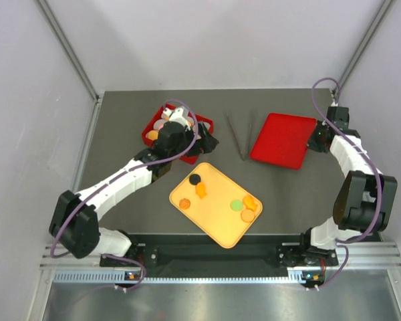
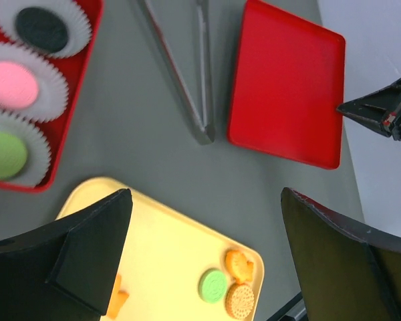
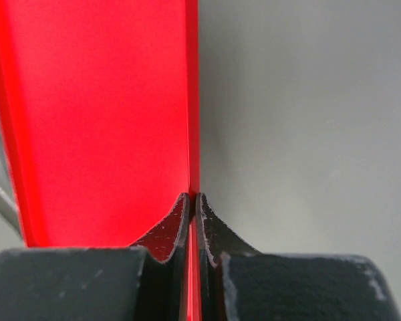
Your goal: Pack the cookies
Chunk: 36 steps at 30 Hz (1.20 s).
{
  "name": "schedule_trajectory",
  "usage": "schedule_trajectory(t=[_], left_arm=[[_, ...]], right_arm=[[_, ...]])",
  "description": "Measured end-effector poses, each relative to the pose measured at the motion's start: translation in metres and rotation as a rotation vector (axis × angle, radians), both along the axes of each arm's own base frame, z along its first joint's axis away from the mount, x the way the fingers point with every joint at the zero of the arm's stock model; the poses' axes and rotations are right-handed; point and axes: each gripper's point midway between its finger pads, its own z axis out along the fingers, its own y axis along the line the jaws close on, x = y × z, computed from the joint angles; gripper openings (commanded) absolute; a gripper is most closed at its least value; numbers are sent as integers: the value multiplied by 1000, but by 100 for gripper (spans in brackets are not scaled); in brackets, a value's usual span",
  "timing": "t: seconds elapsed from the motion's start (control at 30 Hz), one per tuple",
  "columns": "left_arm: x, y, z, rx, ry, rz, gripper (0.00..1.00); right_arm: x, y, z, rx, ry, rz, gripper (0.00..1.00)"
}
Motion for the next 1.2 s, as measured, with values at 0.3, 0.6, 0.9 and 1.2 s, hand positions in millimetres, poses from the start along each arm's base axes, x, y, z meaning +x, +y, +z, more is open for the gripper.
schedule_trajectory(t=[0.3,0.6,0.9,1.2], left_arm=[[34,-37,-5,14,-41,-95,98],[49,-69,-41,25,11,-195,98],[68,-103,-27,-60,-58,-284,98],[78,-129,-19,-186,-71,-331,78]], right_arm=[[-9,6,39,2,-84,16,0],[-18,24,63,58,-139,82,0],[-27,59,84,158,-199,191,0],[-36,102,81,208,-181,305,0]])
